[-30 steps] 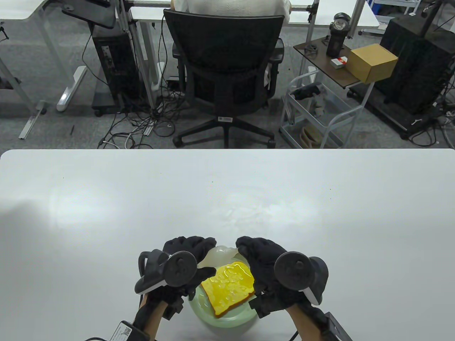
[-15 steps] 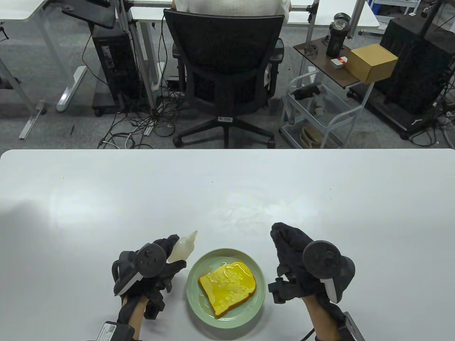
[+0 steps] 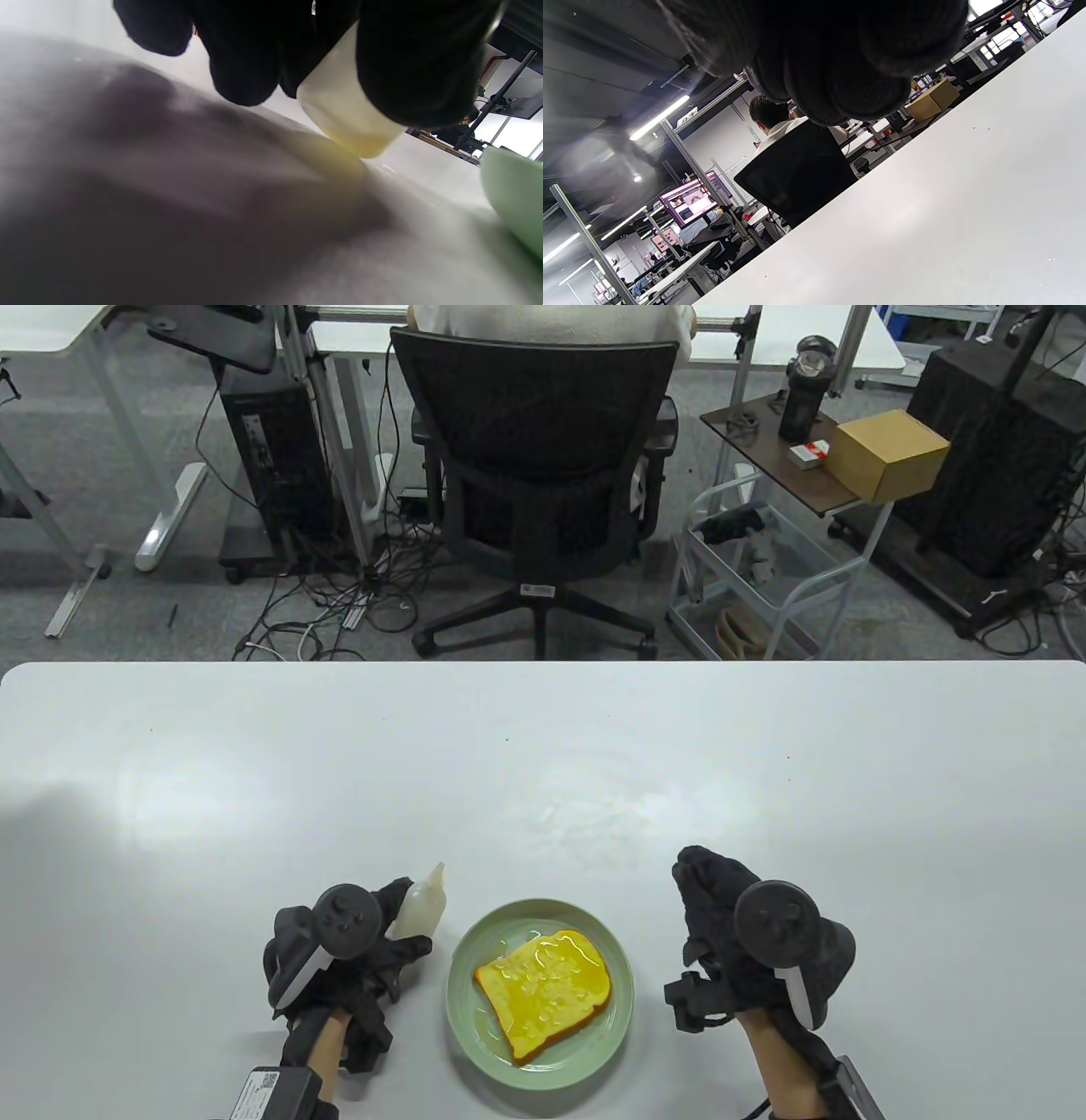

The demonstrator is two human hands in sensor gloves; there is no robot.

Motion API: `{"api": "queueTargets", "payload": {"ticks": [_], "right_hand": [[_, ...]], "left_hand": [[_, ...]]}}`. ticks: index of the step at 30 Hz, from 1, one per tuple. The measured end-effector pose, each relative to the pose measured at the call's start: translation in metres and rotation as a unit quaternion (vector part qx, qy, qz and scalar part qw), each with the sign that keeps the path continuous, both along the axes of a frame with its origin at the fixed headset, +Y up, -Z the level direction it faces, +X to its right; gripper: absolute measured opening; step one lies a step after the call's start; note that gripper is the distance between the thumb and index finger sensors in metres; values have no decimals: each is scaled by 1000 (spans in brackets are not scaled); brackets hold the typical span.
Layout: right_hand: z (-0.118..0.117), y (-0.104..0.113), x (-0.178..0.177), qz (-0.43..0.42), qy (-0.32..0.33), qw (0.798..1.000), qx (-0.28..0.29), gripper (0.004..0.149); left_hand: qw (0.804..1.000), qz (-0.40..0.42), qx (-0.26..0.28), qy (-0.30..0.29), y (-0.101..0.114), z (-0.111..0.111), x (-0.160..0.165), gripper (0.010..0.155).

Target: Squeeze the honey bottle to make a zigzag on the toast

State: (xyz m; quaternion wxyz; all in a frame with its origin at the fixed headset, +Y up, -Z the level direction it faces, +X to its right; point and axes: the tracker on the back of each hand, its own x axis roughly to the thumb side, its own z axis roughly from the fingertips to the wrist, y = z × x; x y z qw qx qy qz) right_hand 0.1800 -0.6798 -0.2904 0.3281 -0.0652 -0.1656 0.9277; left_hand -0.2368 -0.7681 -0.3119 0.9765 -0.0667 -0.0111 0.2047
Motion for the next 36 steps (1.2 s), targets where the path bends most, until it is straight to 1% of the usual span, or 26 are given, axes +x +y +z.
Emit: {"api": "queueTargets", "payload": {"ticks": [4,9,14,21,25,26,29,30,34,36], "right_hand": [[0,-2,-1,9,2,1000,-3,40],[2,-3,-1,11,3,1000,-1,40],[2,-4,-3,16,7,1000,2,40],[8,-1,-10,26,12,999,29,40],[10,2,-13,31,17,999,39,40],[10,2,-14,32,17,999,40,40],[10,2,-14,31,17,999,42,40],[10,2,-14,30,16,999,42,40],[10,2,-13,28,15,998,47,40],[10,2,-14,29,15,998,50,40]], "left_hand": [[1000,6,-5,-2,-2,1,-5,78],[1000,9,2,1,-3,3,-12,79],[999,34,6,14,-6,6,-19,80],[999,28,15,17,-5,11,-21,81],[999,32,11,16,-7,12,-25,85],[1000,27,5,15,-7,11,-25,92],[1000,11,-9,10,-7,11,-23,96],[1000,10,-6,8,-7,11,-22,95],[1000,13,12,12,-5,12,-22,83],[1000,17,19,13,-5,13,-22,81]]}}
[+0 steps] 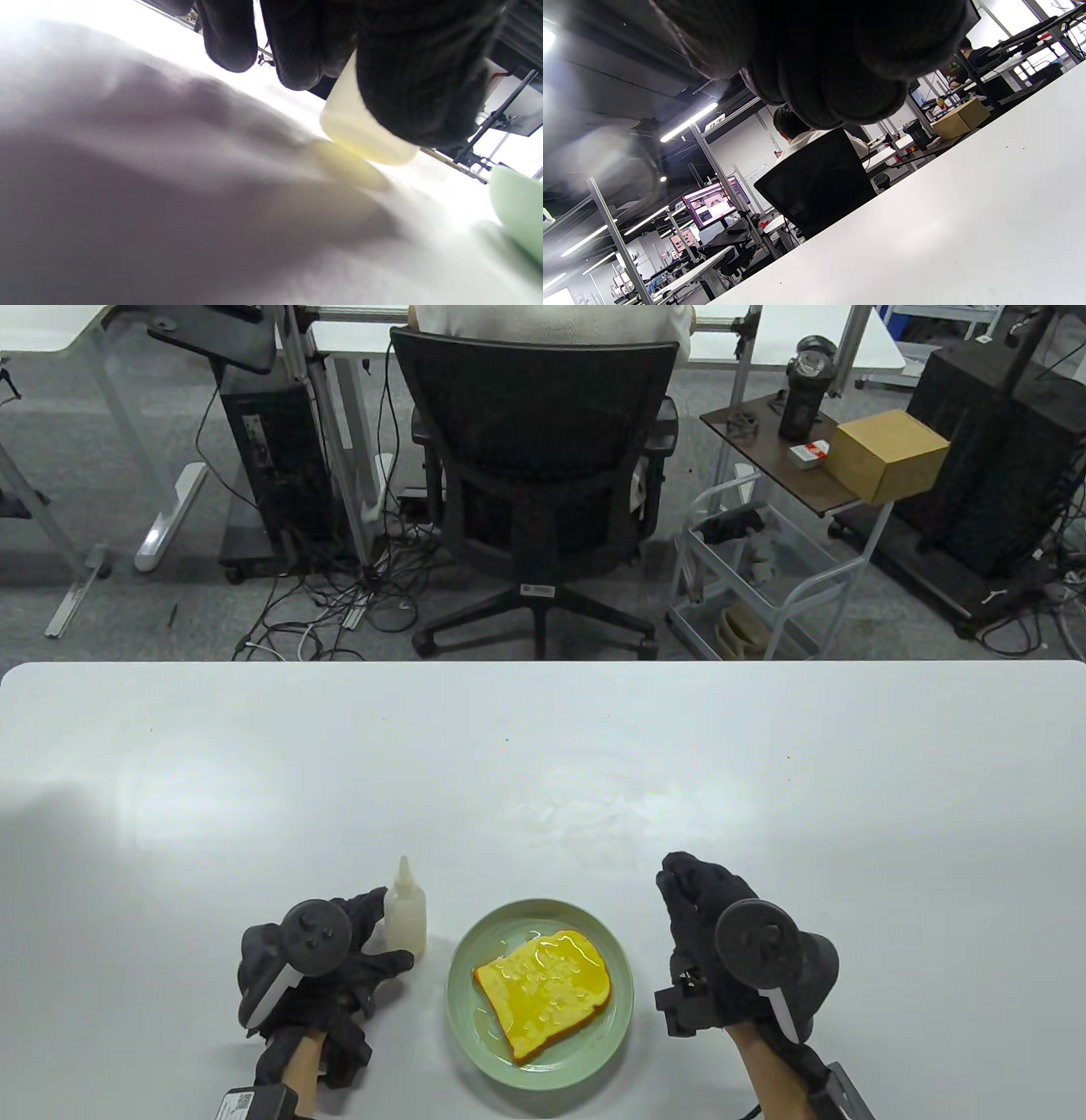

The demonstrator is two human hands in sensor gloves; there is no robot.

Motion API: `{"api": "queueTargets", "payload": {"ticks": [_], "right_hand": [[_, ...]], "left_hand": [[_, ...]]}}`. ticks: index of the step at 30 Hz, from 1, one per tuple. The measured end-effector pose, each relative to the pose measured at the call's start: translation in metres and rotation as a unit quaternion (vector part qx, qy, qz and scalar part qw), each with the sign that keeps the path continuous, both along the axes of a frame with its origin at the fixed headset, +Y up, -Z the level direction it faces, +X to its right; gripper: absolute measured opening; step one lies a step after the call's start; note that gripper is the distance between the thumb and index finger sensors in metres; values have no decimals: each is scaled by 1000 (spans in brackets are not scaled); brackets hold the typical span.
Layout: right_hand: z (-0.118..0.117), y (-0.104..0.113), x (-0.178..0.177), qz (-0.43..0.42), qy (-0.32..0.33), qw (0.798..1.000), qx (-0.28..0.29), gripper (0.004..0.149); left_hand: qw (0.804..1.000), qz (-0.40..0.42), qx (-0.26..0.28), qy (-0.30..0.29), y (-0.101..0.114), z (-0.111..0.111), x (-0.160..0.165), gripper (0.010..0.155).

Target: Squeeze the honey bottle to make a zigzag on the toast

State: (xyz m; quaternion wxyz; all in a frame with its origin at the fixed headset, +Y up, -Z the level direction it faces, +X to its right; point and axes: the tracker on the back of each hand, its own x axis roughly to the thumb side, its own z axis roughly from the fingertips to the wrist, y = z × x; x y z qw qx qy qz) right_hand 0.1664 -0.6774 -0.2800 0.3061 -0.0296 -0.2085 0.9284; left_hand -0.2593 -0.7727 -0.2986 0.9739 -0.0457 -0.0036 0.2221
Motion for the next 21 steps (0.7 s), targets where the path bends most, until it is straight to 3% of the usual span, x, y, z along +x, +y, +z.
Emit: {"api": "queueTargets", "payload": {"ticks": [7,9,21], "right_hand": [[1,0,0,2,0,1000,6,40],[1,0,0,6,0,1000,7,40],[2,1,-1,13,-4,1000,19,40]], "left_hand": [[999,-26,22,13,4,3,-2,77],[998,-42,35,14,5,4,-1,68],[992,-92,85,14,12,12,5,63]]}}
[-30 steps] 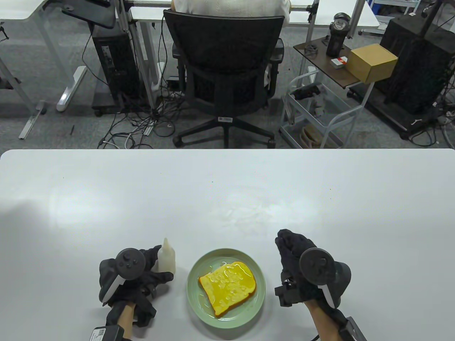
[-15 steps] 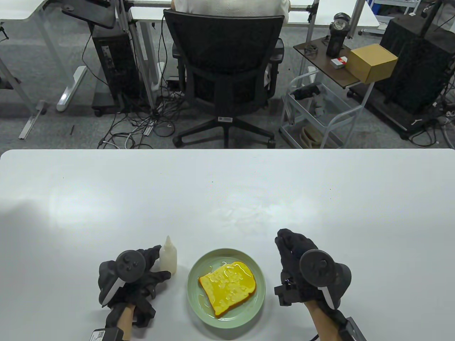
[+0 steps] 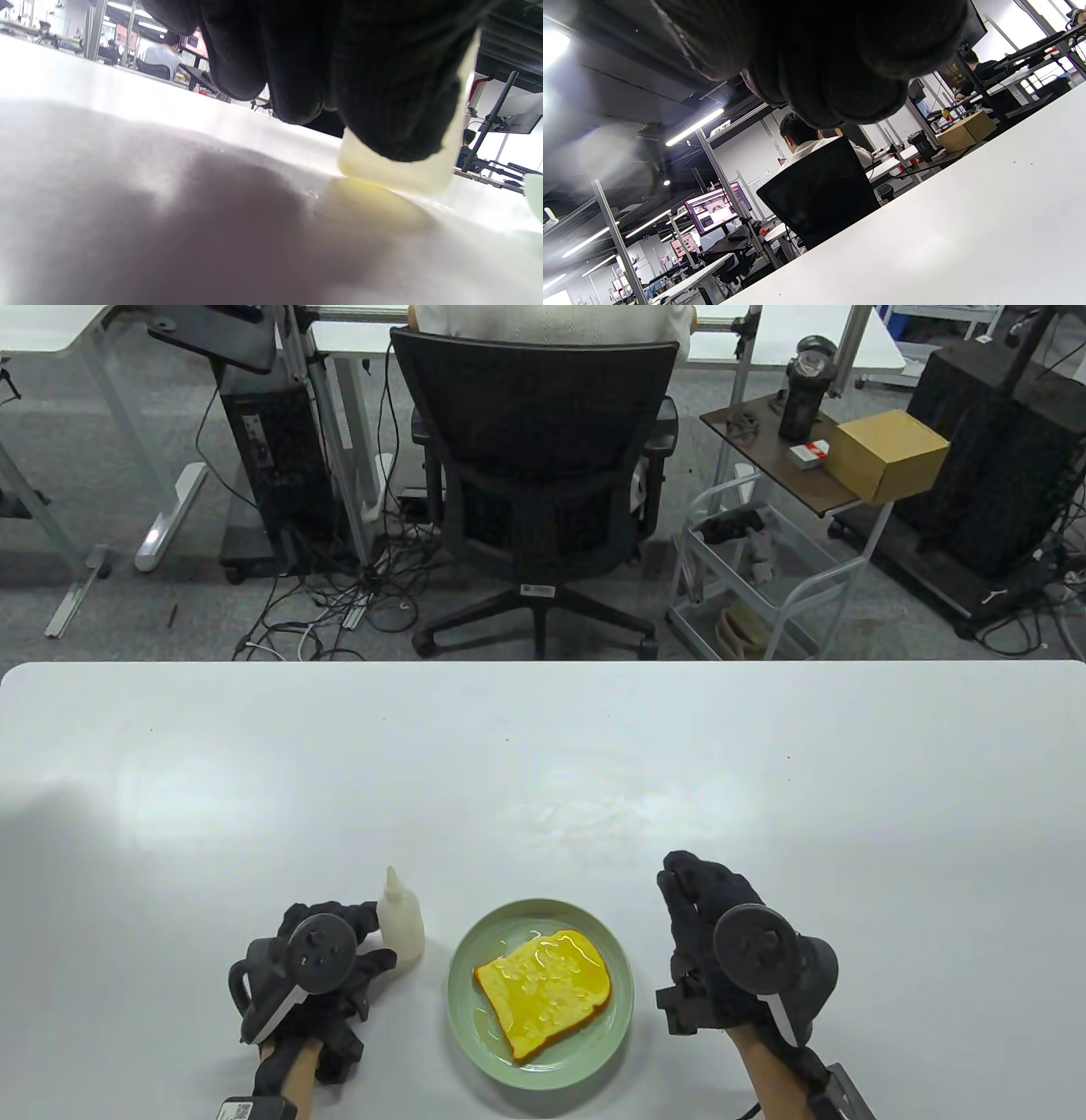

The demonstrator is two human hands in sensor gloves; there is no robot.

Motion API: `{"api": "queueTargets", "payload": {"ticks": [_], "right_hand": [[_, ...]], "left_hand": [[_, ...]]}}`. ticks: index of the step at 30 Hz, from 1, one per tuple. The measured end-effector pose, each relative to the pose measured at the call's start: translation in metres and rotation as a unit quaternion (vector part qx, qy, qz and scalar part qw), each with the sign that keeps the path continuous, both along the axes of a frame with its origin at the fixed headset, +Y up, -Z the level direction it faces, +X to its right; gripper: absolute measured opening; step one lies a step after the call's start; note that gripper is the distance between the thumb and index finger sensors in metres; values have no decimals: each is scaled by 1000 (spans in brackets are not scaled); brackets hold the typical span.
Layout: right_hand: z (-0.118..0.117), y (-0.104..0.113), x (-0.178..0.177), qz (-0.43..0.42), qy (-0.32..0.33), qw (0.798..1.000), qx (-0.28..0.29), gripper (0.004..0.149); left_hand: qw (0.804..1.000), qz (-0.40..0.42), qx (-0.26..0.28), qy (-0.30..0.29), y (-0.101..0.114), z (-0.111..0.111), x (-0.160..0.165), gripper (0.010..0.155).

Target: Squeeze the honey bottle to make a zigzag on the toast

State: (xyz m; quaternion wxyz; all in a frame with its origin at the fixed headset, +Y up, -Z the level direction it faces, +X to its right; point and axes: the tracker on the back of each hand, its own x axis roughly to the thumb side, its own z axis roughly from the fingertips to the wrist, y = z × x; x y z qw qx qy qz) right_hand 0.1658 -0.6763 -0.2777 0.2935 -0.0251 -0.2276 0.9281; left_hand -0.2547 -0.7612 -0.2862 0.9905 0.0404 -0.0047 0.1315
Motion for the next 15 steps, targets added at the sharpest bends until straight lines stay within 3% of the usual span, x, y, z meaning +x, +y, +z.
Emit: {"api": "queueTargets", "payload": {"ticks": [6,15], "right_hand": [[1,1,-1,10,-2,1000,7,40],[2,2,0,12,-6,1000,14,40]], "left_hand": [[997,-64,36,-7,4,7,9,60],[996,-81,46,-14,4,8,11,59]]}}
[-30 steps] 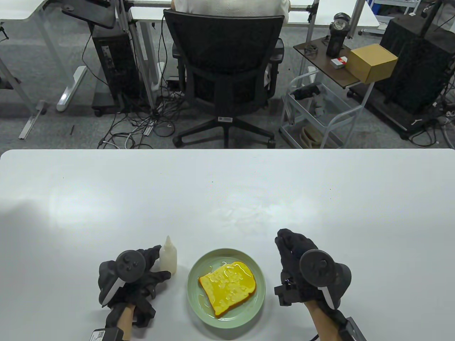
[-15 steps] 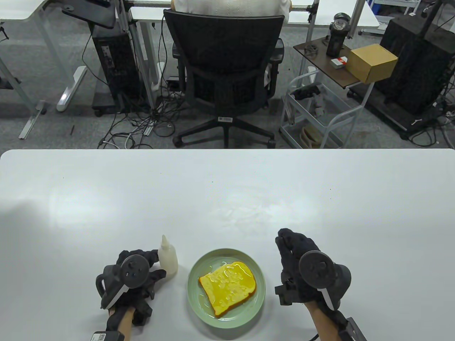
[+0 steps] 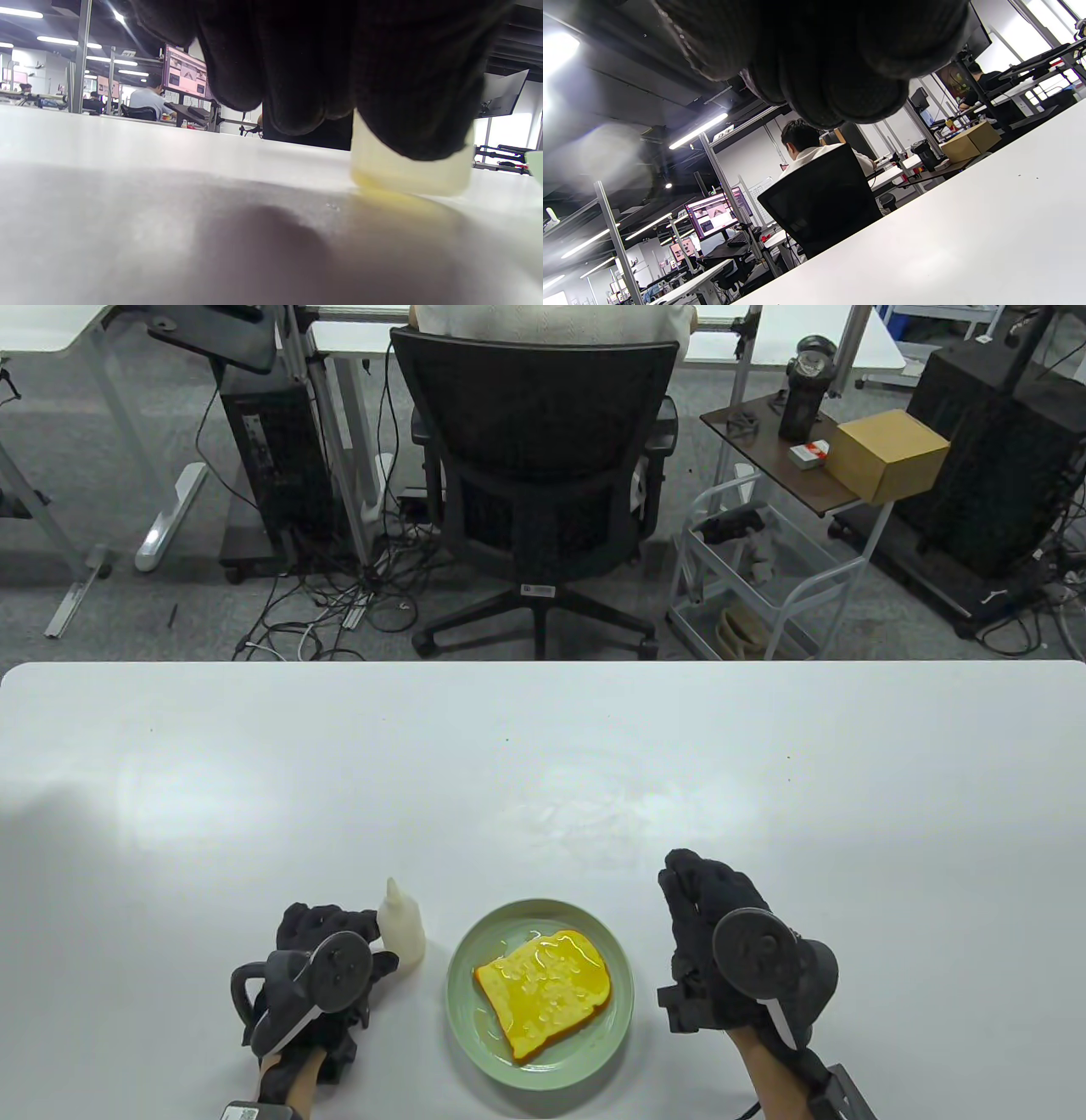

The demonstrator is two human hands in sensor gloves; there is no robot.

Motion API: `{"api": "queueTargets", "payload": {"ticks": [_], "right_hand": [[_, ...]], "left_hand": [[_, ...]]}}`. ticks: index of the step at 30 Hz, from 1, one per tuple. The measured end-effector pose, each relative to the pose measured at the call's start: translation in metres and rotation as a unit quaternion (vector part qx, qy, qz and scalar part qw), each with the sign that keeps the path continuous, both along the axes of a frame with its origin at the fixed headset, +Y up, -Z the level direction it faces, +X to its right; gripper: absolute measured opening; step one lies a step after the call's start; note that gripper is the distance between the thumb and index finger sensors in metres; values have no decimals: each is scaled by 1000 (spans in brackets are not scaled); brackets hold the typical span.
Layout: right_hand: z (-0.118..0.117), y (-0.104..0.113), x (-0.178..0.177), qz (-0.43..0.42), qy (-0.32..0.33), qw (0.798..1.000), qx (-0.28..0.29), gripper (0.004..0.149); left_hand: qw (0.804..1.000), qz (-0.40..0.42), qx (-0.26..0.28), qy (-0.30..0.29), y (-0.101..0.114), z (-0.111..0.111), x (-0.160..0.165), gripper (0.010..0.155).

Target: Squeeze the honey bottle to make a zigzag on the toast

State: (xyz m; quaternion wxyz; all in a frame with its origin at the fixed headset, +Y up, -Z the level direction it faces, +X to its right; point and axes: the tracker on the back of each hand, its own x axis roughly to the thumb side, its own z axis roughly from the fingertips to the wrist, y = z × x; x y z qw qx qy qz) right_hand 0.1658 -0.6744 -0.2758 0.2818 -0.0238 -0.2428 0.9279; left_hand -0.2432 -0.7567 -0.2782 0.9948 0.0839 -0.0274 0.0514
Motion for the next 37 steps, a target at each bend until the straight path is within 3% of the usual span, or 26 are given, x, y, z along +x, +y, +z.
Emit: {"api": "queueTargets", "payload": {"ticks": [3,4,5,9,21,25,29,37], "right_hand": [[-1,-2,0,9,-12,1000,-7,41],[-2,-4,0,14,-16,1000,-15,42],[-3,-5,0,20,-19,999,-23,44],[-8,-13,0,41,-28,997,-56,46],[-9,-14,1,38,-26,997,-63,46],[-10,-15,2,35,-29,996,-71,55],[-13,-20,3,52,-40,993,-102,70],[-22,-38,6,90,-69,983,-145,84]], "left_hand": [[1000,-14,14,-2,1,2,2,56],[999,-14,30,-4,2,2,2,43],[999,-15,36,-3,2,3,2,42],[999,-23,34,-2,2,5,2,45],[999,-39,8,21,2,12,-11,50],[999,-3,12,43,3,14,-20,63],[998,24,-24,45,2,11,-23,84],[998,22,-54,23,1,7,-19,102]]}}
